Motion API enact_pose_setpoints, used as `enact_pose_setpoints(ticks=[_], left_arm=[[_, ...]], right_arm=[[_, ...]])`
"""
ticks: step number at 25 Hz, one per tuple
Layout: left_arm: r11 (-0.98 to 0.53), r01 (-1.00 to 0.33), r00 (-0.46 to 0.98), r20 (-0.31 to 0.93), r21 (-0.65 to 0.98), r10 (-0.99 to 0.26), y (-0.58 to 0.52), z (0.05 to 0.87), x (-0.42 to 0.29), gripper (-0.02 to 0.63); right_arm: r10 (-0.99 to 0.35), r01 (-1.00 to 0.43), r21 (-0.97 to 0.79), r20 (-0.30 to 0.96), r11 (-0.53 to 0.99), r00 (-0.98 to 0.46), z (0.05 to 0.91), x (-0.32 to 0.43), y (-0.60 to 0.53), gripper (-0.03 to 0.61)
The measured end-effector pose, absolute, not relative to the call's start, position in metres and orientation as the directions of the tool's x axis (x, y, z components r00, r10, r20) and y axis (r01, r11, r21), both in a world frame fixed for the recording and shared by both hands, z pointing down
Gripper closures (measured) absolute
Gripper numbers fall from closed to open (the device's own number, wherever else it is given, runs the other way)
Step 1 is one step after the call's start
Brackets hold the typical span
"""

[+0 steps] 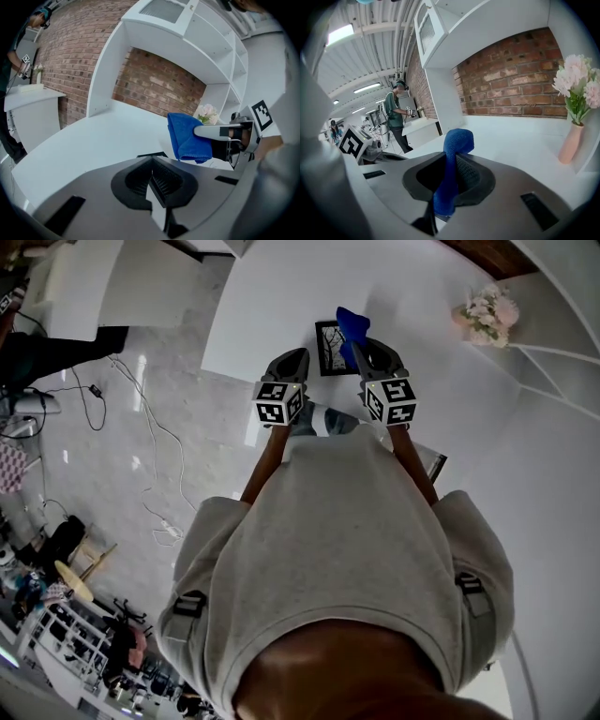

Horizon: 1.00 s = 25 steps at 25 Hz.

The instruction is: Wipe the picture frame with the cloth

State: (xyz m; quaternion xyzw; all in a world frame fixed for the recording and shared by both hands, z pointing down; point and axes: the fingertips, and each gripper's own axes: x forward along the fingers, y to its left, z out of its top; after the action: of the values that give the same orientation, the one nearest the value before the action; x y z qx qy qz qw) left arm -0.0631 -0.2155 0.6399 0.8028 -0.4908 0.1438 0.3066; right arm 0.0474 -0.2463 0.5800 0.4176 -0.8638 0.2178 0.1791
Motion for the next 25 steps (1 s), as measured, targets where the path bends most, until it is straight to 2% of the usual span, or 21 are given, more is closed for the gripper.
enact_pose_setpoints(ticks=[11,15,25], left_arm=[[-0.406,-0.813,0.582,0.592,0.417,-0.557,-0.196,0.681,-0.031,0.597],[-0.427,-0.797,0.604,0.585,0.427,-0.542,-0.190,0.684,-0.026,0.597],[-0.472,-0.794,0.599,0.620,0.382,-0.507,-0.181,0.691,-0.011,0.597]], right_arm=[[-0.577,-0.772,-0.314,0.525,0.553,-0.626,0.592,0.015,-0.249,0.517],[-0.535,-0.732,-0.380,0.506,0.566,-0.676,0.590,-0.002,-0.255,0.517],[-0.451,-0.673,-0.355,0.533,0.649,-0.716,0.604,-0.039,-0.266,0.517]])
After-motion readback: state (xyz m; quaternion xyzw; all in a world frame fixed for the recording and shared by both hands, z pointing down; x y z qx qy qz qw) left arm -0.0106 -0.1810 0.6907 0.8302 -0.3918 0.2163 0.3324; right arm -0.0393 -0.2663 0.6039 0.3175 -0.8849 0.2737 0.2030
